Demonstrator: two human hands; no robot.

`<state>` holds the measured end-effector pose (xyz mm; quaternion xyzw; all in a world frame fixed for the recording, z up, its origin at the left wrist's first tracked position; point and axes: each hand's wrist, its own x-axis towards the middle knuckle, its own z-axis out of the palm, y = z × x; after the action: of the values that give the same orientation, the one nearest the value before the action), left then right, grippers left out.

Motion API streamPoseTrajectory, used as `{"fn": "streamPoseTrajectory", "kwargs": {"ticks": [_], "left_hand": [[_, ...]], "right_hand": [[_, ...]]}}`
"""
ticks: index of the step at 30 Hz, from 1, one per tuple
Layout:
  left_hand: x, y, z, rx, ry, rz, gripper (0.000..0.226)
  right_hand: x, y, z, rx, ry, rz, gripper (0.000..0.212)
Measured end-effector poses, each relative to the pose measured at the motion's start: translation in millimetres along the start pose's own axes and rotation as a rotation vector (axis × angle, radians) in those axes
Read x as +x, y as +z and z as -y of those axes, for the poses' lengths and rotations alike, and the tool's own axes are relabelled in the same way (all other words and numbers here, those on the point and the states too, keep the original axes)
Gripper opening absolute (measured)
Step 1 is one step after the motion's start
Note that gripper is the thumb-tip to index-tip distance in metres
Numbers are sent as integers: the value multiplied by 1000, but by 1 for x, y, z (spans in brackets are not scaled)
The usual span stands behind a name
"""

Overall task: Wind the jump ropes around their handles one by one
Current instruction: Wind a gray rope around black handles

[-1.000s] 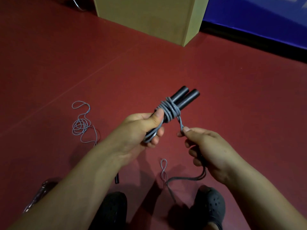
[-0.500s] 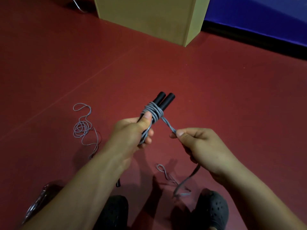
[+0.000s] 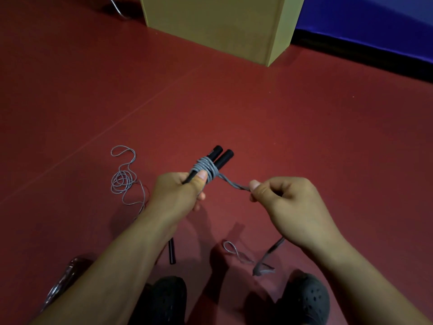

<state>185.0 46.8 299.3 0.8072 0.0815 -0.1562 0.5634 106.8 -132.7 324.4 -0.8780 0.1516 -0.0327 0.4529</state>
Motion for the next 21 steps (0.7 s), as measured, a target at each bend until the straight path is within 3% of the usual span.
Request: {"fn": "streamPoseTrajectory", "kwargs": {"ticks": [4,9,16,21], "left_hand": [[-1,1,7,152,11,197,25],[-11,-1,4,300,52,589,22],[-23,-7,-8,237,126,959,30],[-29,-9,-15,161,119,1100,24]], "right_hand": [[4,2,-1,95,-46,43,36],[11,-10,-4,199,-133,47,29],[12,-18,-12,140,-130,143,18],[7,-27,-5,293,-131,222,15]]}}
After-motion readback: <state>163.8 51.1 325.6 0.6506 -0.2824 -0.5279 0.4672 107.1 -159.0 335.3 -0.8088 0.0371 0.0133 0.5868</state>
